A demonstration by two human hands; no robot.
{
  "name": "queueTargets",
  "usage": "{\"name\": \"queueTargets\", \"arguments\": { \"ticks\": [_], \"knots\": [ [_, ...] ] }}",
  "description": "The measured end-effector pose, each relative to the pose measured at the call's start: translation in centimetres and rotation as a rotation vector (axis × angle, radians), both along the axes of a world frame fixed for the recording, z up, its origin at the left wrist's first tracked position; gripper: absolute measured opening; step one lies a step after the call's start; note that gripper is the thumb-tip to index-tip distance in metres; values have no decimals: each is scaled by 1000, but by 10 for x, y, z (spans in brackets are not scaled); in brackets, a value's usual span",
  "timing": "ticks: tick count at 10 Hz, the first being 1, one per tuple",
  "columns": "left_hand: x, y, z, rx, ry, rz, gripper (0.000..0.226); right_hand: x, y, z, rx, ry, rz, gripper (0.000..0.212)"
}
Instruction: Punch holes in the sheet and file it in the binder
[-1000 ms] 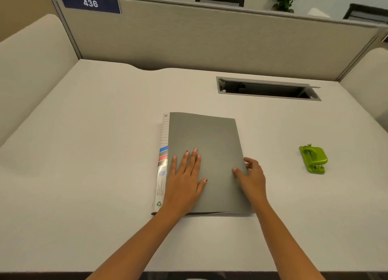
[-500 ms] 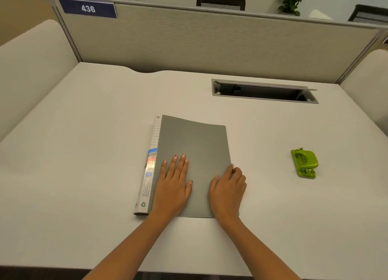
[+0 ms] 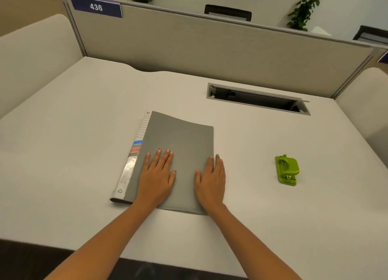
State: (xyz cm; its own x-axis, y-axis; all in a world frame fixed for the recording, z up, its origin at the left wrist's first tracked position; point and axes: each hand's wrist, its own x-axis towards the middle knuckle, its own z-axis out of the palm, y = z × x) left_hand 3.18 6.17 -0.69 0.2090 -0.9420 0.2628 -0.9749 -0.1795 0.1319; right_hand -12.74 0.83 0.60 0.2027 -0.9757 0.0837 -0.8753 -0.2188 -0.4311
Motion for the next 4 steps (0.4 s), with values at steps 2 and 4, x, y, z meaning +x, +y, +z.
{"name": "queueTargets", "arguments": {
  "ticks": [2,4],
  "knots": [
    [-5,-12,12,-15,100,16,57,-5,-18,1,-7,-70,123,61],
    [-6,-43,28,-76,212,1,65,0,-35,13,-89,-79,150,60]
  ]
}}
